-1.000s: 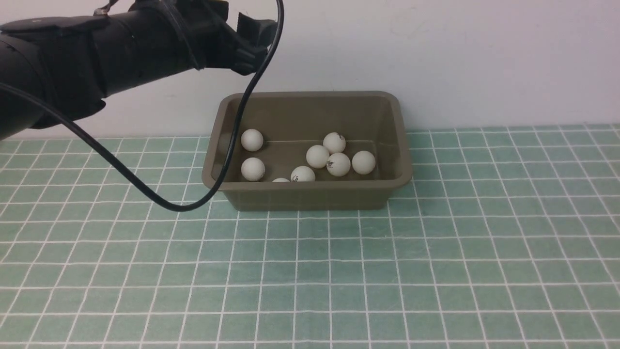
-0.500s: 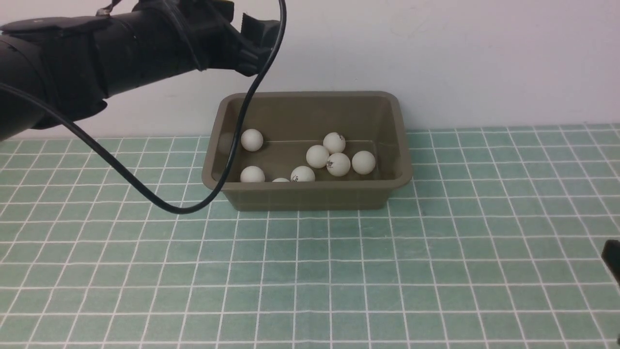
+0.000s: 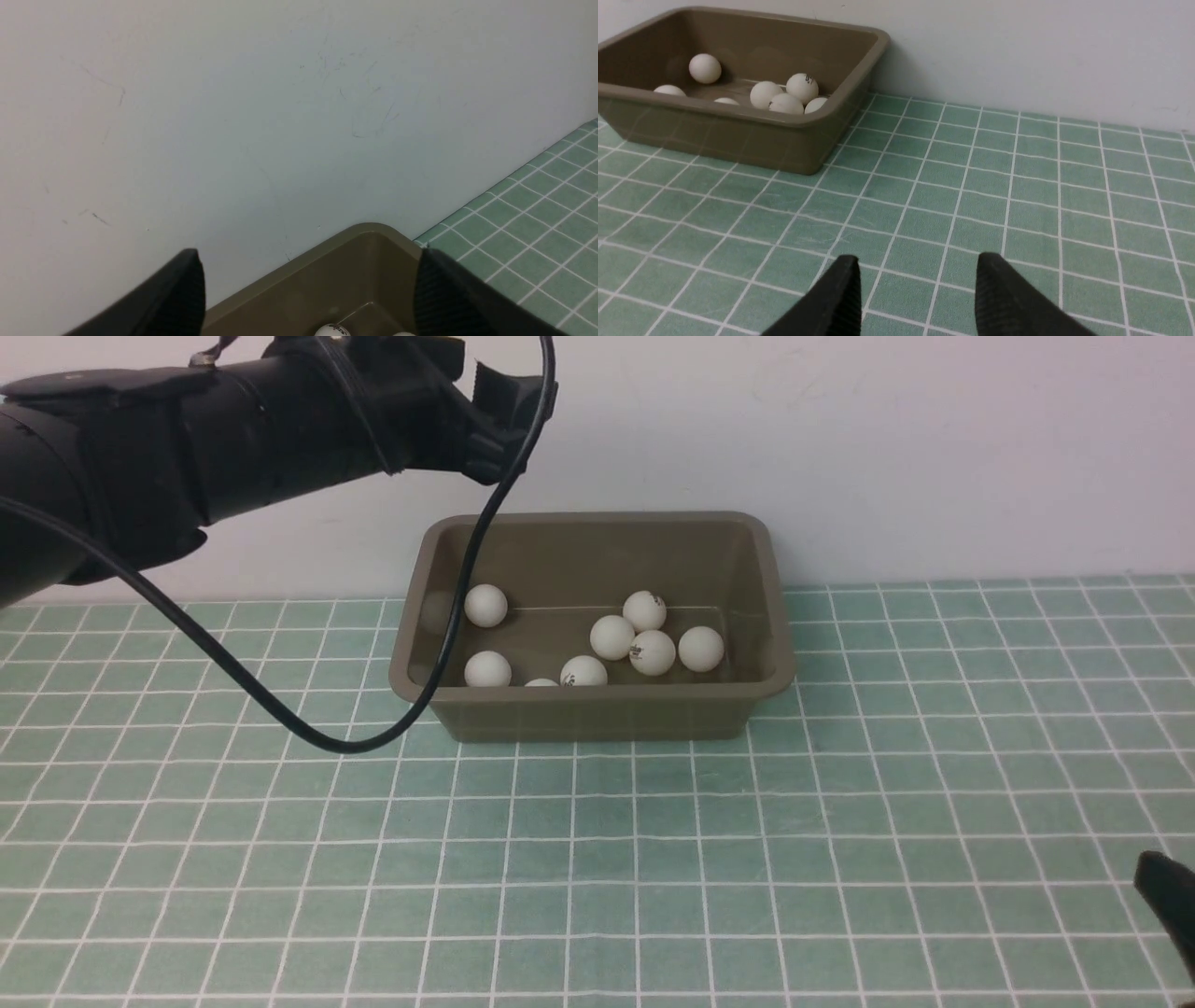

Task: Put the table tennis balls in the box on the green coffee tablecloth.

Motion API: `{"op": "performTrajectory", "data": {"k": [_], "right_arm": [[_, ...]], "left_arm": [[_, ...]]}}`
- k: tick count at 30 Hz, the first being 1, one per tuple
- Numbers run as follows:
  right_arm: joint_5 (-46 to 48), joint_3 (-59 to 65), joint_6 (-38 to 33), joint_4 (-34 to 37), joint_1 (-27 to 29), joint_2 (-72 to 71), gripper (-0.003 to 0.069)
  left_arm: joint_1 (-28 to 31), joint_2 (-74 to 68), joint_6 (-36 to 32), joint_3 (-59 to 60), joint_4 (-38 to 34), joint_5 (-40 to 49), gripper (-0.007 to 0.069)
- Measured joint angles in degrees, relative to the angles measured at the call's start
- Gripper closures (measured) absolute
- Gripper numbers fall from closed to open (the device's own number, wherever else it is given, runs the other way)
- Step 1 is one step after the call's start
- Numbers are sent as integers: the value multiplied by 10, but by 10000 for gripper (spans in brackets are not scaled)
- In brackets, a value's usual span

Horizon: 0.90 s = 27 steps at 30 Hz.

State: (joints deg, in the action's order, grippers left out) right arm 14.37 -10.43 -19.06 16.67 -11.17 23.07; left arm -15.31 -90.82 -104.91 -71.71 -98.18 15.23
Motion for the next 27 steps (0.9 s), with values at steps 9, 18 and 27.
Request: {"op": "performTrajectory", "data": {"k": [9, 18, 27], "right_arm": [[32, 0, 0, -1, 95, -133, 342], [109, 5, 0, -2, 133, -175, 342], [119, 110, -2, -3, 163, -236, 342]], "left_arm": [[0, 0, 2, 0, 0, 27, 83], [-2, 0, 7, 0, 2, 55, 83], [-2, 0, 24, 0, 4, 64, 83]]}}
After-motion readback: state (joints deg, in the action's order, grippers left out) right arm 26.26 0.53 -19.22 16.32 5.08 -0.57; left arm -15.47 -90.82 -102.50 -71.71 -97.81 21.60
